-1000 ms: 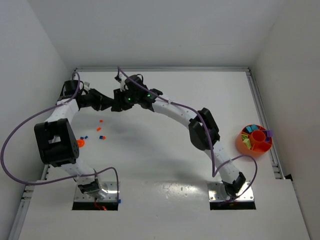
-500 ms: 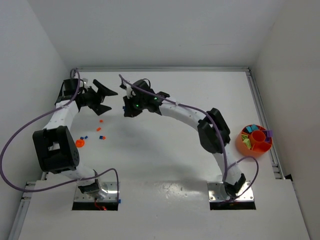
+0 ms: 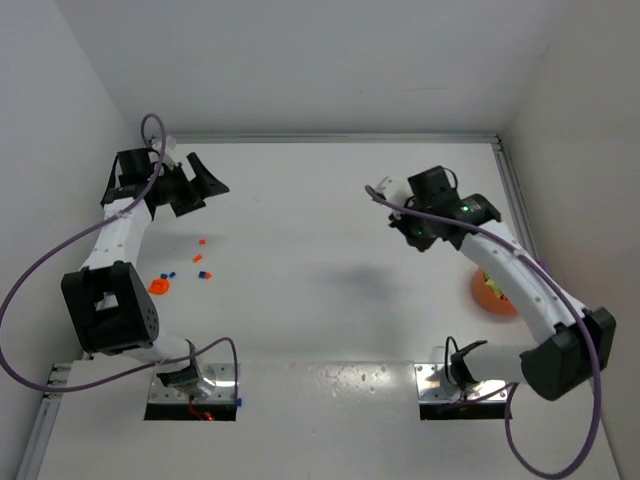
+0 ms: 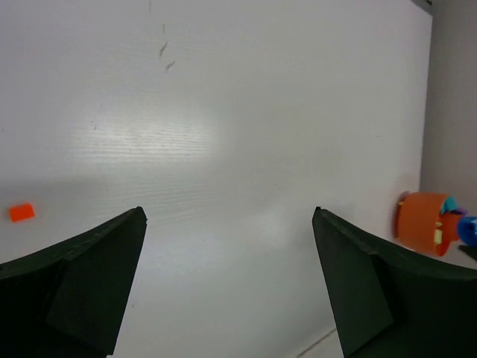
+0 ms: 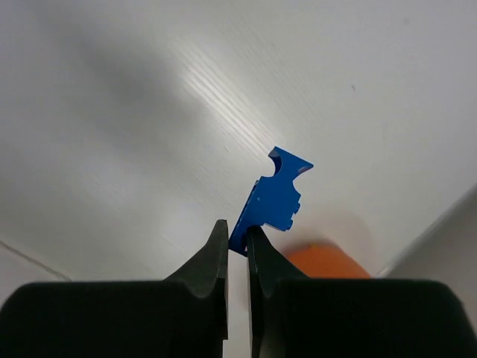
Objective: Sort the legos into containers by color
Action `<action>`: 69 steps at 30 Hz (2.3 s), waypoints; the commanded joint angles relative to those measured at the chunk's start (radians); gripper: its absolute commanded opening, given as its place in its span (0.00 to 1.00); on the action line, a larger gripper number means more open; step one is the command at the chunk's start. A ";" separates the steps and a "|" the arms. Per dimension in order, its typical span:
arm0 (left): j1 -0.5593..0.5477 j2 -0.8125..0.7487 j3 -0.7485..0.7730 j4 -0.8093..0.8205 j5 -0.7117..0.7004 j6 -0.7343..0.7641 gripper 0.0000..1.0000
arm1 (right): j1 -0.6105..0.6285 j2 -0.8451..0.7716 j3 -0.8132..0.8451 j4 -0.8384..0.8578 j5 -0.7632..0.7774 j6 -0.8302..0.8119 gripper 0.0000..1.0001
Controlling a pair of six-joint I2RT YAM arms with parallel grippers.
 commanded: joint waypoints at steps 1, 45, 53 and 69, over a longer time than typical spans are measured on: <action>-0.065 -0.015 0.081 0.007 -0.038 0.202 1.00 | -0.073 -0.084 0.001 -0.258 0.135 -0.181 0.00; -0.076 0.288 0.213 -0.163 0.423 0.437 1.00 | -1.000 -0.061 -0.031 -0.568 0.250 -1.449 0.00; -0.058 0.262 0.204 -0.189 0.389 0.458 1.00 | -0.982 -0.104 -0.133 -0.568 0.311 -1.583 0.00; -0.058 0.253 0.195 -0.189 0.371 0.458 1.00 | -0.905 0.076 -0.080 -0.557 0.316 -1.525 0.04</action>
